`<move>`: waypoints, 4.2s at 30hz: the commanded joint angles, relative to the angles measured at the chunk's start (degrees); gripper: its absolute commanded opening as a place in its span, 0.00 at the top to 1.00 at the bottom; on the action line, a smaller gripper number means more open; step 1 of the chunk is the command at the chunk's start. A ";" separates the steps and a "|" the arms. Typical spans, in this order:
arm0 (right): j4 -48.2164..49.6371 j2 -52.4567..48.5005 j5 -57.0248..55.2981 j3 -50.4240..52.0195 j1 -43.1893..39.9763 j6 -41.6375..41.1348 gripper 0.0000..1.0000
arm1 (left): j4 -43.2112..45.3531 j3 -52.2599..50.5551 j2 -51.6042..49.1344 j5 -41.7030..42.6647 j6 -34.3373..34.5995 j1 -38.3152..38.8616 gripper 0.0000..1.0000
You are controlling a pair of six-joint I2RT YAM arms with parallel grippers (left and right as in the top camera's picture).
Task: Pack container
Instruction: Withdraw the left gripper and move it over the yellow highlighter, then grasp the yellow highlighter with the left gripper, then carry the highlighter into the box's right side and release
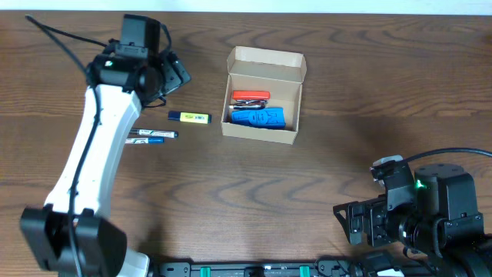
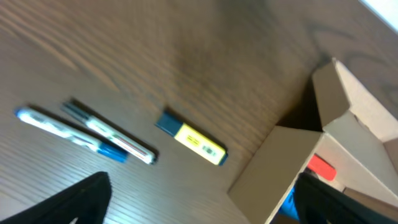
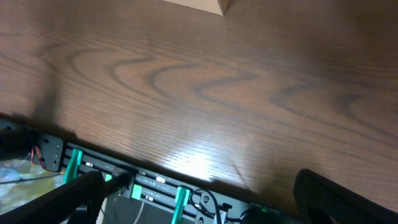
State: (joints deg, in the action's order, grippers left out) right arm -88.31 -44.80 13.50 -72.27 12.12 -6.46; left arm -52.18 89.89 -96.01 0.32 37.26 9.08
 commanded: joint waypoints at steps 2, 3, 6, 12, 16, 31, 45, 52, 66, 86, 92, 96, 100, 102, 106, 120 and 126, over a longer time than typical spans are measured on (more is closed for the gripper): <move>0.02 -0.11 0.22 -0.68 -0.46 0.76 0.01 | -0.24 0.22 -3.56 3.72 8.85 0.07 0.03; 0.04 -0.11 0.22 -0.68 -0.46 0.79 0.01 | -0.22 0.22 -4.50 5.20 10.64 0.07 0.05; 0.04 -0.11 0.22 -0.68 -0.46 0.79 0.01 | -0.70 0.24 -7.32 7.74 15.41 0.04 0.05; 0.02 -0.11 0.22 -0.68 -0.46 0.76 0.01 | -4.46 0.24 -12.85 11.39 30.62 0.50 0.05; 0.02 -0.11 0.22 -0.68 -0.46 0.79 0.01 | -3.69 0.24 -16.26 11.32 35.69 1.81 0.05; 0.02 -0.11 0.22 -0.68 -0.46 0.79 0.01 | 4.42 0.24 -23.65 6.75 44.13 3.56 0.05; 0.02 -0.11 0.22 -0.68 -0.46 0.76 0.01 | 6.45 0.24 -27.52 5.49 45.48 3.69 0.14; 0.02 -0.11 0.22 -0.68 -0.46 0.76 0.01 | 6.64 0.24 -28.96 5.55 45.51 3.69 0.20; 0.02 -0.11 0.22 -0.68 -0.46 0.79 0.01 | 6.78 0.24 -29.20 5.25 45.46 3.69 0.50; 0.02 -0.11 0.22 -0.68 -0.46 0.79 0.01 | 3.80 4.37 -16.74 7.39 22.99 1.84 0.94; 0.02 -0.11 0.22 -0.68 -0.46 0.79 0.01 | 4.48 4.92 -4.94 0.96 14.01 5.86 0.94; 0.02 -0.11 0.22 -0.68 -0.46 0.76 0.01 | 5.16 4.92 -1.27 0.55 8.63 11.10 0.94; 0.02 -0.11 0.22 -0.68 -0.46 0.76 0.01 | 7.65 4.90 -1.40 0.57 1.84 17.68 0.94; 0.02 -0.11 0.22 -0.68 -0.46 0.79 0.01 | 9.86 4.90 -2.08 0.57 -2.75 21.05 0.94; 0.02 -0.11 0.22 -0.68 -0.46 0.76 0.01 | 12.63 4.90 -4.07 -0.39 -9.86 25.90 0.94; 0.02 -0.11 0.22 -0.68 -0.46 0.76 0.01 | 16.11 4.90 -14.78 1.66 -17.79 30.23 0.92; 0.02 -0.11 0.22 -0.68 -0.46 0.79 0.01 | 17.18 4.90 -17.44 5.53 -16.28 30.34 0.91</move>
State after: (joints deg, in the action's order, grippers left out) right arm -88.31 -44.84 13.50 -72.27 12.12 -6.46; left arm -35.44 94.94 -111.94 3.33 21.02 39.22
